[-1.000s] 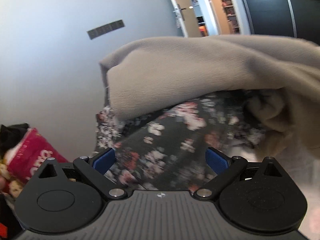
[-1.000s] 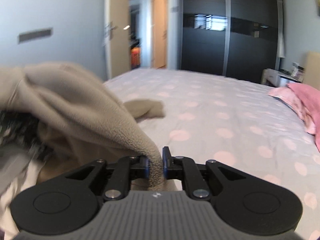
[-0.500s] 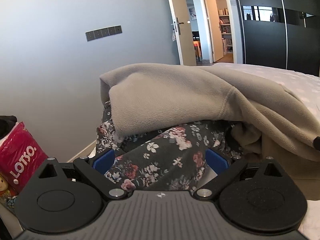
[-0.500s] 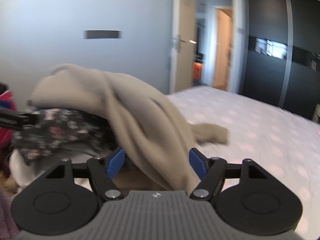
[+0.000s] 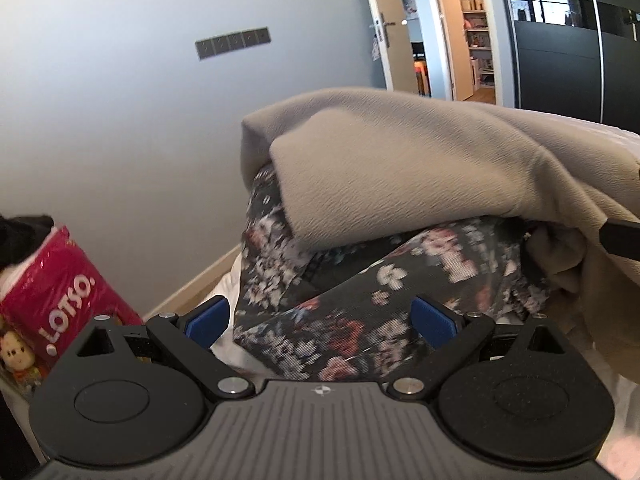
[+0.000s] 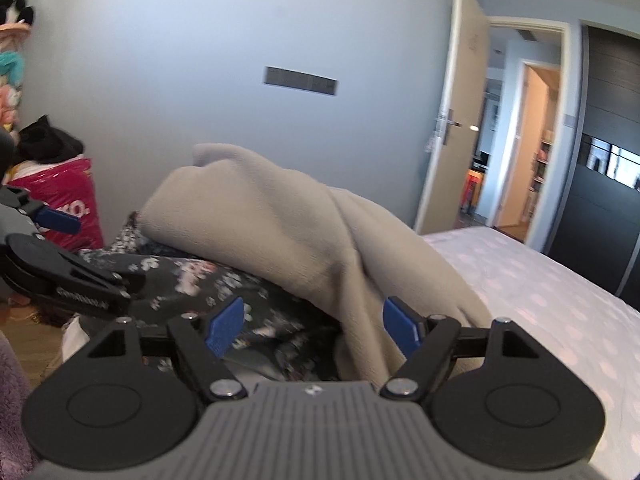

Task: Fold clothes

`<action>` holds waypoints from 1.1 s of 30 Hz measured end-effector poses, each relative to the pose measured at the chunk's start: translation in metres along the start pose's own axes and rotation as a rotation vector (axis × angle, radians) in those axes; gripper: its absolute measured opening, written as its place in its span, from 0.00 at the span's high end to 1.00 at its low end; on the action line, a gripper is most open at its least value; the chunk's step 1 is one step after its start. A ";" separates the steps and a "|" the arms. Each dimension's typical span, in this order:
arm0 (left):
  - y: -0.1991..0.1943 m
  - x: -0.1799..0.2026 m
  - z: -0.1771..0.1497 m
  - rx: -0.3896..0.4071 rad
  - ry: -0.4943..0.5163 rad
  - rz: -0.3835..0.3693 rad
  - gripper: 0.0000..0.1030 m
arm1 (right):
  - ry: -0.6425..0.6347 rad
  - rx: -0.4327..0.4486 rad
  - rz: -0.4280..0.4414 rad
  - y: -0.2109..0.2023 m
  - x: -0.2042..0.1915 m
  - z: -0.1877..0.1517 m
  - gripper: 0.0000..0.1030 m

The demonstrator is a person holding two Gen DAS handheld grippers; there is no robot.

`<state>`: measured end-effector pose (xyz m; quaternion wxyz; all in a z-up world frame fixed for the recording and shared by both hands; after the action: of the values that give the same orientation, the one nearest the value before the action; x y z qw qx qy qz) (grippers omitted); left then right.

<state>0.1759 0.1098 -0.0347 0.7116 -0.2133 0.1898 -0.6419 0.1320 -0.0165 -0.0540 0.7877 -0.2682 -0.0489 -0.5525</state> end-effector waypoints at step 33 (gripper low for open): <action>0.059 0.006 0.003 -0.020 0.045 -0.007 0.04 | -0.448 -0.288 0.031 0.160 0.027 0.036 0.27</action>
<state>0.2273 0.1095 -0.0640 0.7028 -0.2067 0.2113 -0.6471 0.2933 0.0174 -0.0722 0.7193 -0.4938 -0.1386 -0.4685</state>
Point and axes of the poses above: each gripper's, at about its wrist camera, not at the fingertips, and y roughly the way its jaws point, x to its right, z to its top, the point moved 9 cm from there along y, roughly the way its jaws point, and after that the axes turned 14 degrees about -y, right-handed, at the moved point
